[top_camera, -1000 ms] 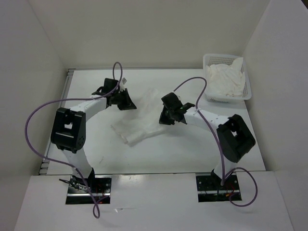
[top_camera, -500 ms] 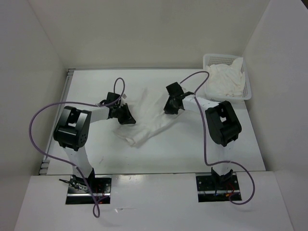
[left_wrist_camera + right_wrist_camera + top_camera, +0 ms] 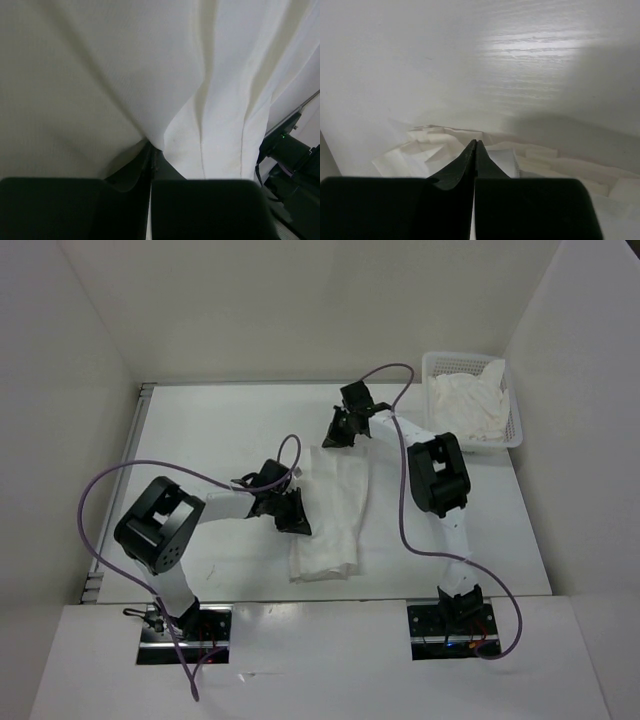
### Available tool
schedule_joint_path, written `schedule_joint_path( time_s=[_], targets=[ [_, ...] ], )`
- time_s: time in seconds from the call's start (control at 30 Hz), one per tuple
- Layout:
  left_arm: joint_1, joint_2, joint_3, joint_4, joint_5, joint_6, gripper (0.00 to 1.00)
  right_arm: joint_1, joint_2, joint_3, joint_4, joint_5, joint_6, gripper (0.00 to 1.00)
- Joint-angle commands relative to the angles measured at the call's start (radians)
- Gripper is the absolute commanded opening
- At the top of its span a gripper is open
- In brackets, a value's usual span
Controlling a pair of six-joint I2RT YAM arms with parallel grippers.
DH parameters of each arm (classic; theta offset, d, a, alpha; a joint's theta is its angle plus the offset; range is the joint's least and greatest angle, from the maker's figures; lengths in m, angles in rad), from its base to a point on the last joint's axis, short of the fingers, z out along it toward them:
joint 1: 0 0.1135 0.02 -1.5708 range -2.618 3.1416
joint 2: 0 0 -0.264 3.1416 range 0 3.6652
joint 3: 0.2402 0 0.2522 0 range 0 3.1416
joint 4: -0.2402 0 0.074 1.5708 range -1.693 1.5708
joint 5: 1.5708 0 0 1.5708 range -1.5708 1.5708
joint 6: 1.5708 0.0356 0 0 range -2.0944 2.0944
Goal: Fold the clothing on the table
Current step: Fold the skirt
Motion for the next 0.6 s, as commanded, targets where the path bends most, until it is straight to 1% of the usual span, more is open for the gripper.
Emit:
schedule_joint_path(
  time_s=[0.0,0.07,0.1,0.13,0.17,0.2,0.23,0.27,0.3,0.33,0.37,0.4,0.43,0.47,0.5,0.53,0.57],
  targets=[
    [-0.015,0.037,0.055,-0.071,-0.063,-0.007,0.00,0.018,-0.030,0.086,-0.017,-0.024,-0.055,0.00],
    [-0.015,0.037,0.089,-0.128,-0.111,0.030,0.00,0.018,-0.087,0.059,-0.008,0.023,-0.083,0.00],
    [0.001,0.026,0.118,-0.141,-0.120,0.040,0.00,0.018,-0.156,0.048,-0.017,0.064,-0.092,0.16],
    [0.013,0.017,0.127,-0.151,-0.120,0.041,0.00,0.007,-0.194,0.033,-0.017,0.077,-0.107,0.19],
    [0.025,-0.001,0.136,-0.161,-0.120,0.053,0.00,0.007,-0.231,-0.008,-0.029,0.077,-0.107,0.19],
    [0.034,-0.012,0.146,-0.161,-0.120,0.064,0.00,-0.005,-0.271,-0.036,-0.049,0.086,-0.107,0.27],
    [0.044,-0.043,0.164,-0.189,-0.137,0.064,0.00,-0.005,-0.354,-0.068,-0.049,0.097,-0.107,0.33],
    [0.044,-0.060,0.173,-0.200,-0.148,0.073,0.00,-0.005,-0.395,-0.151,-0.063,0.111,-0.107,0.40],
    [0.044,-0.081,0.173,-0.209,-0.148,0.073,0.00,-0.016,-0.438,-0.195,-0.063,0.122,-0.107,0.50],
    [0.044,-0.132,0.184,-0.209,-0.148,0.073,0.00,-0.016,-0.519,-0.241,-0.075,0.132,-0.097,0.56],
    [0.044,-0.159,0.184,-0.218,-0.148,0.073,0.00,-0.025,-0.558,-0.332,-0.075,0.132,-0.079,0.58],
    [0.044,-0.187,0.184,-0.218,-0.148,0.073,0.00,-0.025,-0.593,-0.381,-0.084,0.132,-0.069,0.58],
    [0.033,-0.237,0.184,-0.227,-0.148,0.082,0.00,-0.025,-0.664,-0.429,-0.084,0.132,-0.057,0.58],
    [0.033,-0.258,0.174,-0.238,-0.148,0.082,0.00,-0.025,-0.698,-0.529,-0.084,0.132,-0.037,0.59],
    [0.021,-0.278,0.142,-0.249,-0.162,0.082,0.00,-0.025,-0.725,-0.579,-0.075,0.117,-0.037,0.59],
    [0.021,-0.314,0.115,-0.258,-0.162,0.082,0.06,-0.025,-0.748,-0.663,-0.075,0.105,-0.023,0.59],
    [0.021,-0.333,0.083,-0.258,-0.162,0.082,0.21,-0.025,-0.788,-0.702,-0.075,0.093,-0.023,0.60]
  ],
)
